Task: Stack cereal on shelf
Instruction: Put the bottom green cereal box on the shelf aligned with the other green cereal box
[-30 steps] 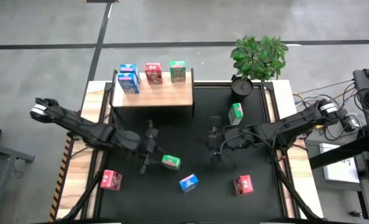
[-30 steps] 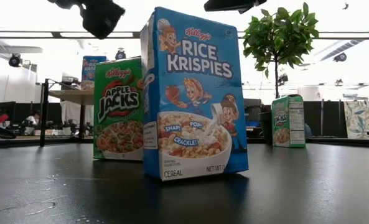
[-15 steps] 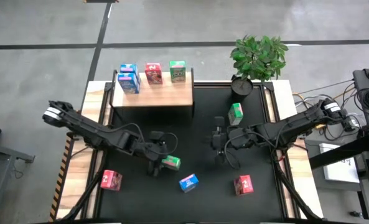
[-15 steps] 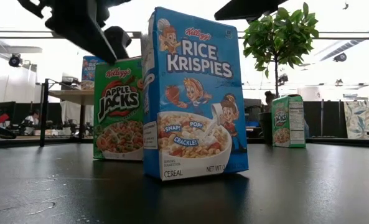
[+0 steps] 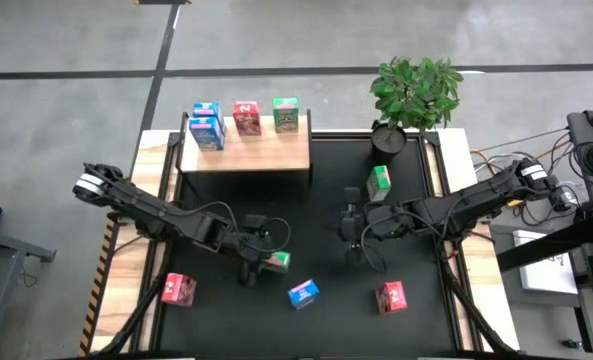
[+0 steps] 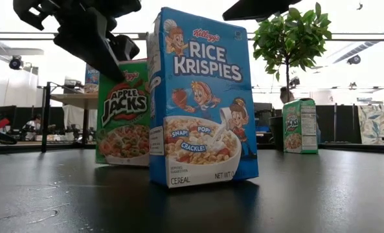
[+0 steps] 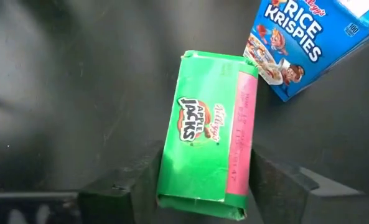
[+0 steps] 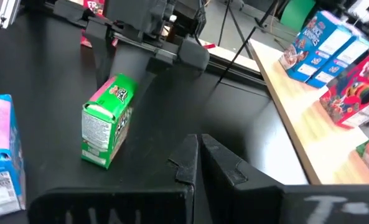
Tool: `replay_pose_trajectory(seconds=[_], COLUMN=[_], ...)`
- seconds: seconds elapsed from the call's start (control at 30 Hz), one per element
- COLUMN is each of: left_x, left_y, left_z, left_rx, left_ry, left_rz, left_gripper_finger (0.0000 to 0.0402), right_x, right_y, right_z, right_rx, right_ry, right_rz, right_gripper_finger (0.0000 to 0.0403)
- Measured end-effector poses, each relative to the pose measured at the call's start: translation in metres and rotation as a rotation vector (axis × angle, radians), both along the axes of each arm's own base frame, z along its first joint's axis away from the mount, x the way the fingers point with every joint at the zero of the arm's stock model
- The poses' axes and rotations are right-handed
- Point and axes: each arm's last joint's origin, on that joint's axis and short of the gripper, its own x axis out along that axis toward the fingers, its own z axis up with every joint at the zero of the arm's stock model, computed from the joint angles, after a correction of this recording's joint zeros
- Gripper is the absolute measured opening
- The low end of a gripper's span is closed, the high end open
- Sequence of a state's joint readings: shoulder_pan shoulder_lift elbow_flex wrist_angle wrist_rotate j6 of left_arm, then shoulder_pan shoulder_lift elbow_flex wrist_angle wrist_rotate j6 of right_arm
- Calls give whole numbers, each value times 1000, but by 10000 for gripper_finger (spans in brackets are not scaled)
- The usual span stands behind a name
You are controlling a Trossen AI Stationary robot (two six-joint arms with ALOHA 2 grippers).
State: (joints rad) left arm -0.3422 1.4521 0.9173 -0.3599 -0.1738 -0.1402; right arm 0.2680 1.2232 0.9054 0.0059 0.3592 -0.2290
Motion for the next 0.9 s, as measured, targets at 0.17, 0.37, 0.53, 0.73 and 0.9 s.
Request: replay_pose_trajectory(seconds=[0.17,0.37,0.53,0.73,0.9], left_x=[3,13,12,8,-1], left_y=[-2,11,59,133,186], left_z=[8,83,143,164,165], left_rx=[-24,35,135,229,256], left_ry=[-60,-212,-238,-218,-223], left_rz=[-1,-55,24,221,390], left_gripper_finger=[149,125,124,123,123], right_x=[0,-1,-7,-23,-35], right_y=[0,-7,-16,-21,-24], right_z=[0,8,12,7,13], right_rx=[-105,-256,-226,-194,-136], right_ry=[12,-18,-32,-34,-77], right_rz=[40,77,122,143,121], right_gripper_finger=[9,9,9,9,9])
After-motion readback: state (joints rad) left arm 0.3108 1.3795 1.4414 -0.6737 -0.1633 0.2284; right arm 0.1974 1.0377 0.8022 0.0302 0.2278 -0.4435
